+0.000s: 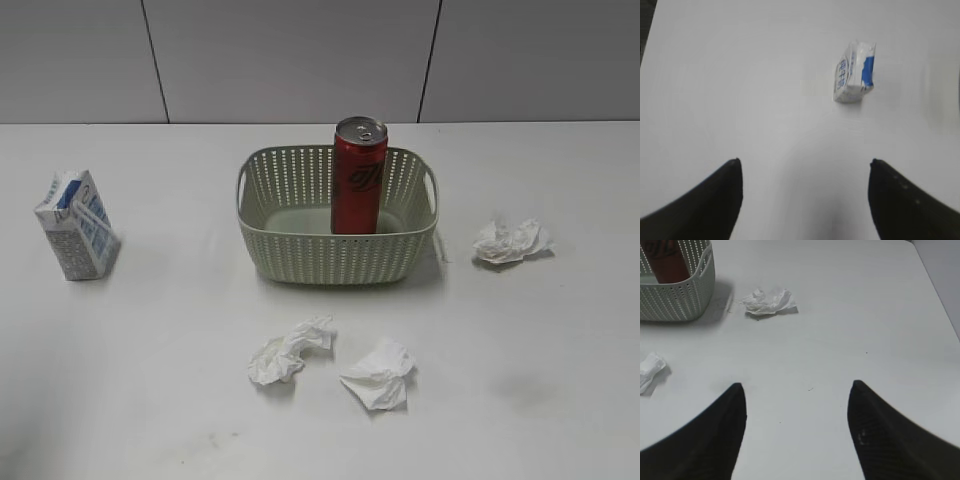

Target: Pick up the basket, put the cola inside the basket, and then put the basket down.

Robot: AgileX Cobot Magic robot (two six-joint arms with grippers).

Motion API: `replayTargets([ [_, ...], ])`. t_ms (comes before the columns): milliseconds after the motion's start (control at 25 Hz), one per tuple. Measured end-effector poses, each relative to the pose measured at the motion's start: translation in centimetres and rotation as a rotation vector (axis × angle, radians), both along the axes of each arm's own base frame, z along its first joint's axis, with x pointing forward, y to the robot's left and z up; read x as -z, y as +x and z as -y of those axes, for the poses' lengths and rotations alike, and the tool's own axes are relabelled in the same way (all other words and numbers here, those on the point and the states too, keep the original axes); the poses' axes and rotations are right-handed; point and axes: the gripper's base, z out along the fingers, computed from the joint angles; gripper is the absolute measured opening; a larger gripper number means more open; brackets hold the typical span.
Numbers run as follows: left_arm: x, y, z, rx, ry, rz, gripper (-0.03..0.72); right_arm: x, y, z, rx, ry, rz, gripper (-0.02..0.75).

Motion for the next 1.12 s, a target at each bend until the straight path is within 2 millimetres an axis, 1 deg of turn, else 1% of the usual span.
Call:
replayTargets([
  [80,0.7,-2.4,-0.3,-0.001,0.004,0.015,0.592,0.0,0.0,0.0,0.0,0.0,0.0,0.497],
  [360,5.0,-9.4,-1.0,-0.004,0.013,0.046,0.592,0.0,0.0,0.0,0.0,0.0,0.0,0.496],
  [440,6.2,-11.1,-1.1,-0.004,0.011,0.065,0.592,0.0,0.0,0.0,0.0,0.0,0.0,0.496],
  [520,7.0,-12.7,-1.3,-0.006,0.013,0.108,0.592,0.0,0.0,0.0,0.0,0.0,0.0,0.496],
  [680,8.4,-14.9,-1.6,-0.008,0.013,0.186,0.591,0.0,0.0,0.0,0.0,0.0,0.0,0.496],
  [800,9.0,-16.2,-1.7,-0.01,0.004,0.292,0.591,0.0,0.0,0.0,0.0,0.0,0.0,0.496],
  [1040,10.6,-18.1,-2.2,-0.022,0.025,0.443,0.591,0.0,0.0,0.0,0.0,0.0,0.0,0.496],
  [1120,10.7,-18.7,-2.3,-0.025,0.029,0.489,0.591,0.0,0.0,0.0,0.0,0.0,0.0,0.496],
])
